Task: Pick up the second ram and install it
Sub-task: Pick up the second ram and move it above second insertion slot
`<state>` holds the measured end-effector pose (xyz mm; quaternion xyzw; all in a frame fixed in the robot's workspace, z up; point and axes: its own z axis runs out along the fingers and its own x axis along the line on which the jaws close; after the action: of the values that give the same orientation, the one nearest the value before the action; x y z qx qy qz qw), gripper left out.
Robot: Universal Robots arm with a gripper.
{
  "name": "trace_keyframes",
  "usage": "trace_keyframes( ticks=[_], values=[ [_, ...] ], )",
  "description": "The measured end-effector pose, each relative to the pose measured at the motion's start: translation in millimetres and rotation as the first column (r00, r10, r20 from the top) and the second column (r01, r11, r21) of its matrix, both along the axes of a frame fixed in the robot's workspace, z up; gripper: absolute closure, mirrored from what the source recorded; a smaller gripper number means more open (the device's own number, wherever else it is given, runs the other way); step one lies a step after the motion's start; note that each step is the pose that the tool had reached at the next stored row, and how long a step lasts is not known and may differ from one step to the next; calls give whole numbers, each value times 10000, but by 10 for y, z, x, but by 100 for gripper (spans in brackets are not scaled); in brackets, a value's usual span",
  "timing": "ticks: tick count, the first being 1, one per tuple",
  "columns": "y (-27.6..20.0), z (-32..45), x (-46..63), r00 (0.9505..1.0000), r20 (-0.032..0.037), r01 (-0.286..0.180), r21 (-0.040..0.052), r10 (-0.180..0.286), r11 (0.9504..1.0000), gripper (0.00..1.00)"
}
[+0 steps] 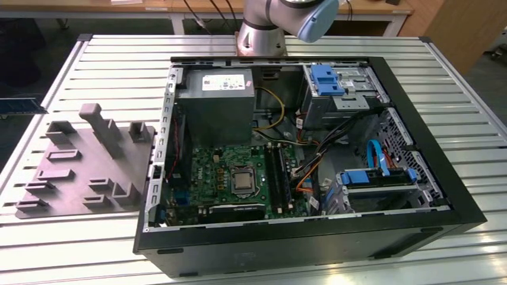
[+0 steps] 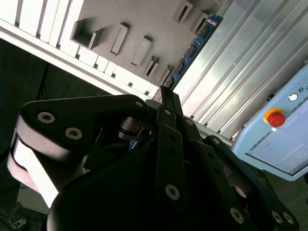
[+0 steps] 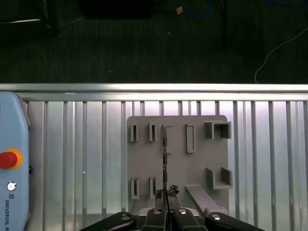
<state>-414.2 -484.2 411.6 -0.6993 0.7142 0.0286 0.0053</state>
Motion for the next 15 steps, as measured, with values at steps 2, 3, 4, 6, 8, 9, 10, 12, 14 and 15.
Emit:
trace_keyframes(
  ticks=[2, 3, 4, 6, 8, 9, 10, 12, 14, 15],
  values=[
    [0, 42, 0, 10000, 0, 0, 0, 0, 10000, 89],
    [0, 61, 0, 10000, 1, 0, 1, 0, 10000, 89],
    [0, 79, 0, 10000, 1, 0, 2, 0, 10000, 89],
    [0, 111, 0, 10000, 1, 0, 1, 0, 10000, 89],
    [0, 120, 0, 10000, 3, 0, 2, 0, 10000, 89],
    [0, 121, 0, 10000, 2, 0, 2, 0, 10000, 89],
    [0, 121, 0, 10000, 2, 0, 2, 0, 10000, 89],
    [0, 123, 1, 10000, 0, -1, 1, 1, 10000, 89],
    [0, 124, 20, 10000, -2, -2, -1, 2, 10000, 89],
    [0, 122, 32, 10000, 0, 0, 1, 0, 10000, 89]
  ],
)
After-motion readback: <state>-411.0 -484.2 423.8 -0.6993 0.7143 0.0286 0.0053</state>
